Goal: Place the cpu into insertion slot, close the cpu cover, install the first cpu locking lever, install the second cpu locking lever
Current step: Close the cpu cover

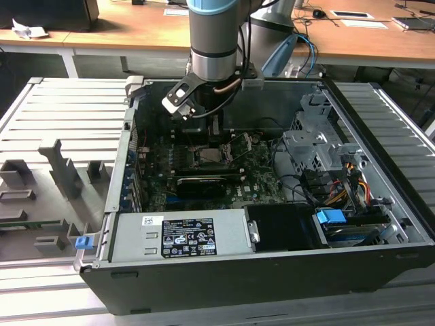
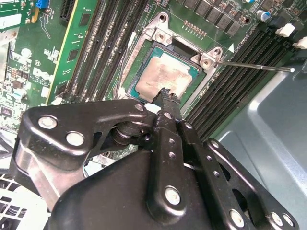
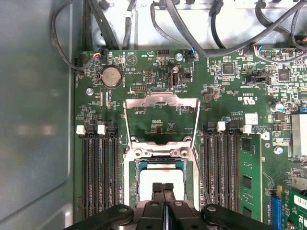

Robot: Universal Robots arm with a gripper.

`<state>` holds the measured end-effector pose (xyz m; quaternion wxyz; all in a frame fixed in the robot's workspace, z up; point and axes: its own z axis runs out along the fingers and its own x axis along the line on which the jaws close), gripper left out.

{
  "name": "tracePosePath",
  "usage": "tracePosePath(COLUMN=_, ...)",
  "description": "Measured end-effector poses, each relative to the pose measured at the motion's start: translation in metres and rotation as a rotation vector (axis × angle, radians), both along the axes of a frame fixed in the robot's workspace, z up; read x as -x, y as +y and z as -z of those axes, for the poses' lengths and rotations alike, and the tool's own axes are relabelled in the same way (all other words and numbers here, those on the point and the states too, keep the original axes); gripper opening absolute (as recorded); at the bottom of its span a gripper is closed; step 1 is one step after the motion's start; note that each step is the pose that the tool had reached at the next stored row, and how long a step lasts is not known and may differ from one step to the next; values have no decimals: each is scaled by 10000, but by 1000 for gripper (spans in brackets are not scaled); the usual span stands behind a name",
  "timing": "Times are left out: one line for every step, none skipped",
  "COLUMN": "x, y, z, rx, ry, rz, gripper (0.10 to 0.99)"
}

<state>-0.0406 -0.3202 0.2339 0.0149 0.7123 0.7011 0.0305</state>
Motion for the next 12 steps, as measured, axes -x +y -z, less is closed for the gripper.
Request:
tracePosePath(x=0, y=0, z=-1, rx=0, ry=0, rz=0, gripper=106)
tracePosePath(x=0, y=0, z=-2, rx=0, ry=0, rz=0, gripper=106)
tracePosePath(x=0, y=0, z=-3, rx=0, ry=0, rz=0, gripper=106)
tracePosePath(x=0, y=0, z=-4, rx=0, ry=0, rz=0, gripper=106)
tracePosePath(x=0, y=0, z=-5, rx=1, ry=0, rz=0, gripper=106)
tracePosePath(x=0, y=0, z=-5, rx=0, ry=0, rz=0, gripper=106)
tracePosePath(x=0, y=0, z=-6, rx=0, ry=0, rz=0, gripper=106)
tracePosePath(x=0, y=0, z=-7, rx=0, ry=0, rz=0, gripper=106)
tracePosePath(x=0, y=0, z=-8, rx=0, ry=0, rz=0, gripper=106)
tracePosePath(x=0, y=0, z=-9, rx=0, ry=0, rz=0, gripper=106)
tracePosePath(x=0, y=0, z=-9, rx=0, ry=0, rz=-1, gripper=106)
tracePosePath(x=0, y=0, z=-10, rx=0, ry=0, rz=0, gripper=106)
